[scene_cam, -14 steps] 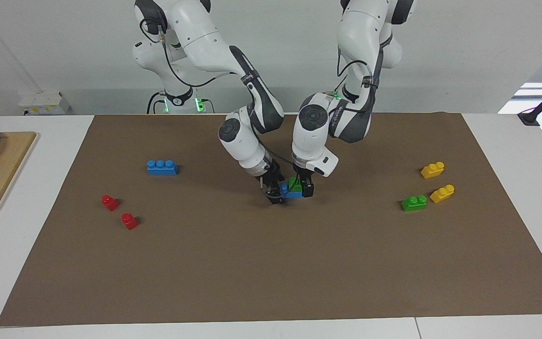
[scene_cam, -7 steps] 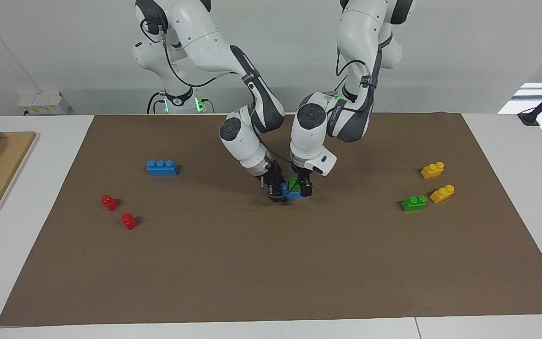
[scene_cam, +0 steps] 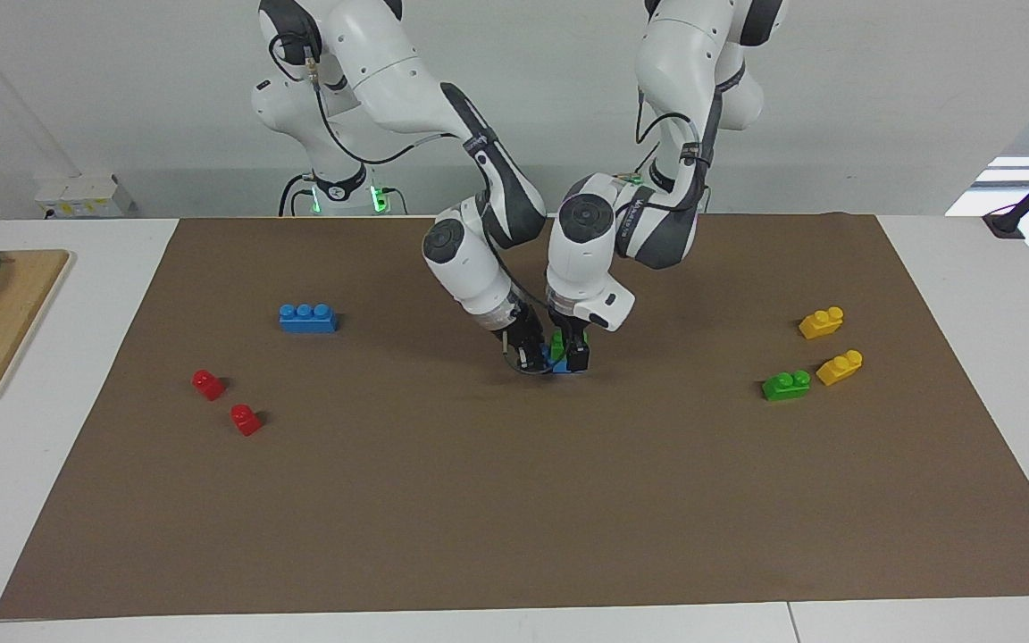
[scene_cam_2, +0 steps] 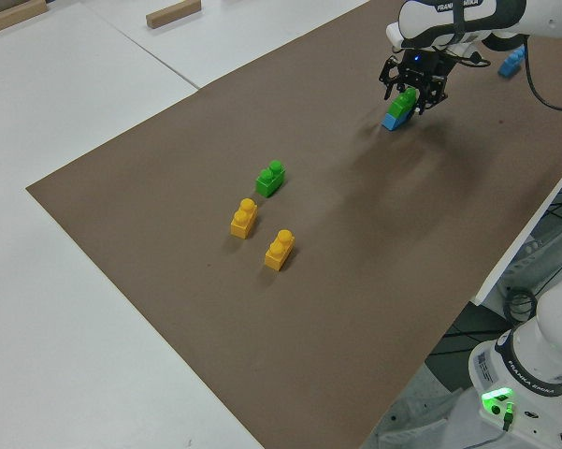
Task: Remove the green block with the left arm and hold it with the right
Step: 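Pull the green brick away from the blue brick held by the right gripper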
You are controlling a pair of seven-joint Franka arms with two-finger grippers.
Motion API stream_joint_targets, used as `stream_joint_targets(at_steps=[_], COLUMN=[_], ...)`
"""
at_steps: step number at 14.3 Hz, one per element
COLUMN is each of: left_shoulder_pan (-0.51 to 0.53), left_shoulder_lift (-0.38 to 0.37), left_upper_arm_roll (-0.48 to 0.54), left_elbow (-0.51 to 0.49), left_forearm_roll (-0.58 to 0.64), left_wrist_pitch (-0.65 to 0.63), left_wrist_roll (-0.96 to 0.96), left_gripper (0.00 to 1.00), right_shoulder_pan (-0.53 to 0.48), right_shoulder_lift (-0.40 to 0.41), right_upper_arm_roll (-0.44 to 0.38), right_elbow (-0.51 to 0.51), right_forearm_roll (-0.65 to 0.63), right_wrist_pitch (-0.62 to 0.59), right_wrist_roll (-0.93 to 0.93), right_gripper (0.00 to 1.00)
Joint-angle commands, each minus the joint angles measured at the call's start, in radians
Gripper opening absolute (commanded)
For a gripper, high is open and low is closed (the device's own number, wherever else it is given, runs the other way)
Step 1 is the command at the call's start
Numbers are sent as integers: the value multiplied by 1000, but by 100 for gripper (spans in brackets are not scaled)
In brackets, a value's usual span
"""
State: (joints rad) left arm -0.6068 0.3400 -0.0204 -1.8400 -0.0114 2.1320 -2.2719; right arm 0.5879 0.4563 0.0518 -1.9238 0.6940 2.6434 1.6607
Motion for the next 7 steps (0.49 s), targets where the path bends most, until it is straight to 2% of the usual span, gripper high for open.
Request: stream_joint_targets(at_steps=[1,4,7], left_shoulder_pan=[-16,-16,-19], left_shoulder_lift=[-30,-32,-41], left_upper_arm_roll=[11,11,13], left_elbow=[-41,-45,-67], left_forearm_roll=[14,16,16], left_wrist_pitch=[26,25,28], left_wrist_roll=[-23,-21,-11], left_gripper=[98,95,87], right_shoulder_pan=[18,18,18], right_shoulder_lift=[15,15,15], right_upper_arm_roll=[-3,-3,-3], right_elbow=[3,3,3], right_forearm_roll=[36,36,36], right_wrist_pitch=[43,46,47], right_wrist_roll=[7,21,19], right_gripper=[0,0,0])
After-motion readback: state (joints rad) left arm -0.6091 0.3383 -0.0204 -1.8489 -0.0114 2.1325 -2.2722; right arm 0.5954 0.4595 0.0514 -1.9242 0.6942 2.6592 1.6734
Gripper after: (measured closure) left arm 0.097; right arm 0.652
